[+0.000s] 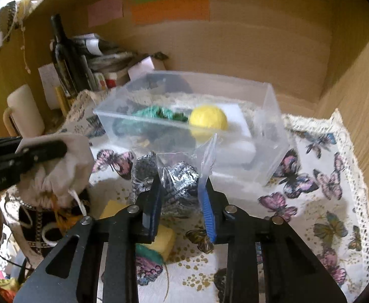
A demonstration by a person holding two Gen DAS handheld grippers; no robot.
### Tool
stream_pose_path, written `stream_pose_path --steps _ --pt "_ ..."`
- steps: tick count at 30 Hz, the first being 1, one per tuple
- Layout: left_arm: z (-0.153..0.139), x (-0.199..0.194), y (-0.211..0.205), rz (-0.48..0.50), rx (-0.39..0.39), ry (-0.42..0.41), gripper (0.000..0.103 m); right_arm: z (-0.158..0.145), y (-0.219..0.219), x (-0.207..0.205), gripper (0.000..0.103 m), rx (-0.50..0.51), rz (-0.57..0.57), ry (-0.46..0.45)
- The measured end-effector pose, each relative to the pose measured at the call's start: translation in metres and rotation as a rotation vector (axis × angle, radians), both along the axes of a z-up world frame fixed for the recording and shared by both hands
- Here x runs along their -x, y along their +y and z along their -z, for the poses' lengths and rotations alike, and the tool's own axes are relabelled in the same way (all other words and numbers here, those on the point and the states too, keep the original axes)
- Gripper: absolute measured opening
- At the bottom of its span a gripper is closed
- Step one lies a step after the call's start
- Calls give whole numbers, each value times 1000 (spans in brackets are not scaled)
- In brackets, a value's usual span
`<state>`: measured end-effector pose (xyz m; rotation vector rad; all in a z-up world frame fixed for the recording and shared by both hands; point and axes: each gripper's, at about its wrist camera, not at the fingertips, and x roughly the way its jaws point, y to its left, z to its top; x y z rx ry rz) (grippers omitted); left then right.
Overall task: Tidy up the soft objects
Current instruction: 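Grasp bagged steel-wool scrubber with right tool while left tool grasps white drawstring pouch, then lower scrubber bag into box with right tool while left tool drops pouch in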
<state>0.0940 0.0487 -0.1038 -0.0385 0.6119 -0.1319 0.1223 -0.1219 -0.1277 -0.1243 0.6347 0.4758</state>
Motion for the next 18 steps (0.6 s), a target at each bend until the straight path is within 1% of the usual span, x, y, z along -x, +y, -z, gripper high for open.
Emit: stream_pose_path --steps 7,10,13,18 --pt "-34 -3 7 -20 14 -95 7 -28 -14 12 26 -41 21 -87" --pt "-45 -10 9 -24 35 -117 7 -40 -19 12 26 -61 35 -121" --pt "-56 -18 9 -41 27 -144 7 -53 -22 11 26 -74 47 -157" --pt "-69 -33 8 -38 55 -157 7 -73 -22 3 26 -73 73 -219"
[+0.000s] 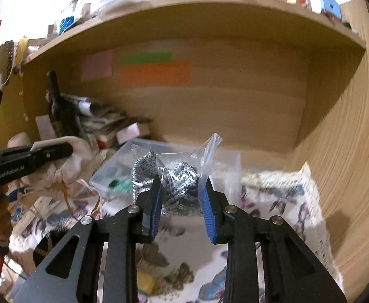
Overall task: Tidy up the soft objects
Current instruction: 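Lower scrubber bag into box with right tool while left tool drops pouch in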
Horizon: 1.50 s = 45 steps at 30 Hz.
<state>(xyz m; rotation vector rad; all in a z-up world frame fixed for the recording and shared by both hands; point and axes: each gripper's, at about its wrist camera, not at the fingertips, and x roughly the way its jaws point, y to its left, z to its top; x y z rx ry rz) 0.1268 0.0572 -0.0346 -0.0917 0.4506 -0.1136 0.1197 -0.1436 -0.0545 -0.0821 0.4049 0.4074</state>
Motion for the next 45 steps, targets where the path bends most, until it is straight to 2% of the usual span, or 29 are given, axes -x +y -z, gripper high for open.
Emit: stream_pose_path --steps 8,15,20,26,36,39,41,43,45 --pt "-17 -25 -3 -50 -33 -42 7 -19 2 -24 26 -7 29 -41" --pt "-14 -59 -1 -100 -59 -41 7 -13 11 -54 26 4 37 -11" --pt "3 -91 -1 -111 -79 17 7 -1 21 -80 26 19 38 41" --pt "33 -125 -2 -83 -69 141 7 18 36 -109 26 68 23 125" --pt "54 -140 -12 -35 -107 208 7 48 49 -130 27 102 19 210" --pt "58 -144 -13 -18 -95 240 12 53 50 -133 29 113 14 233" --pt "60 -145 -12 -16 -84 255 15 54 51 -133 34 118 19 236" --pt "60 -143 -11 -19 -76 260 27 53 50 -131 42 111 8 241" --pt "56 -136 -10 -21 -68 252 35 49 49 -128 50 101 0 235"
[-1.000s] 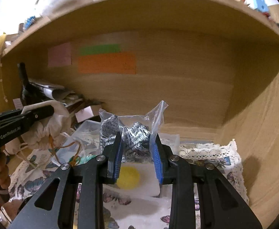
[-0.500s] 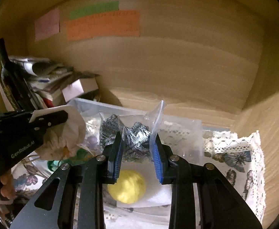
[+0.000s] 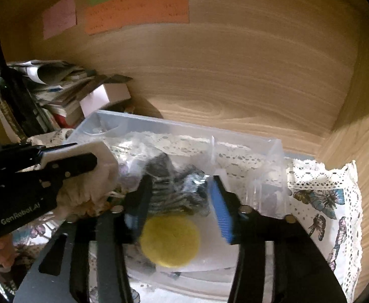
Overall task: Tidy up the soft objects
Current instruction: 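Lower scrubber bag into box with right tool while left tool drops pouch in, then grasp yellow-green sponge with right tool while left tool grasps black cap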
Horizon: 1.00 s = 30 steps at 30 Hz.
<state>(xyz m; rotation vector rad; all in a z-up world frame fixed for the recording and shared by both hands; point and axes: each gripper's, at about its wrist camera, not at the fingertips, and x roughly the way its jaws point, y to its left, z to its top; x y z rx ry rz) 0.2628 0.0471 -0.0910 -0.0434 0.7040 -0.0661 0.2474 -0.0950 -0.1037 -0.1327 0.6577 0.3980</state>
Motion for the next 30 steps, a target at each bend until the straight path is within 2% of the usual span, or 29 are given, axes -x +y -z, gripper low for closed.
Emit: stream_pose_path --steps 3,5,8,13,17,19,21,26,30 --pt "-8 12 -1 -1 -10 -26 39 -7 -2 7 58 -2 1 -31" --pt "-14 20 -2 3 -16 -40 42 -12 -3 13 70 -1 -2 -48" --pt "-24 32 1 4 -11 -72 53 -20 -8 25 78 -1 5 -86" --pt "-39 58 0 13 -8 -141 70 -34 -19 44 87 -34 3 -120" --pt "-47 83 -5 15 -32 -192 79 -46 -27 62 90 -54 -1 -158" --pt "-49 97 -7 13 -42 -216 93 -50 -31 73 94 -69 -6 -174" --pt "-48 111 -9 15 -44 -234 99 -52 -34 83 97 -75 -6 -188" --pt "-38 135 -9 11 -38 -228 100 -49 -35 112 99 -69 -8 -227" --pt "-22 152 -8 2 -58 -208 100 -39 -31 130 101 -87 -29 -213"
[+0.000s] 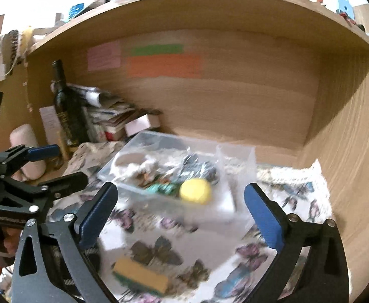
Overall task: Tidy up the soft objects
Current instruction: 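Grasp yellow-green sponge with right tool while left tool grasps black cap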
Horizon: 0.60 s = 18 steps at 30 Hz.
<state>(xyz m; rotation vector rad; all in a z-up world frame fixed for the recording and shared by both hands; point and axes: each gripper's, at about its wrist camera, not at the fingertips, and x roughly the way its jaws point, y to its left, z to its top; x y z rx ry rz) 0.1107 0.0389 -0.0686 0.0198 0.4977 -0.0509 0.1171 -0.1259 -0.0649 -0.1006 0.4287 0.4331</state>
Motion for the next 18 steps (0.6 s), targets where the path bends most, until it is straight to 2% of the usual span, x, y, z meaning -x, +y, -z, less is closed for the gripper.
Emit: stream_pose_path --steps 6,11,18 --pt "30 18 3 -7 -6 60 100 28 12 22 101 13 -9 43" --pt "56 31 5 -11 6 109 100 58 17 28 101 18 7 116" --pt "82 42 10 -12 35 163 100 84 19 30 100 11 18 199"
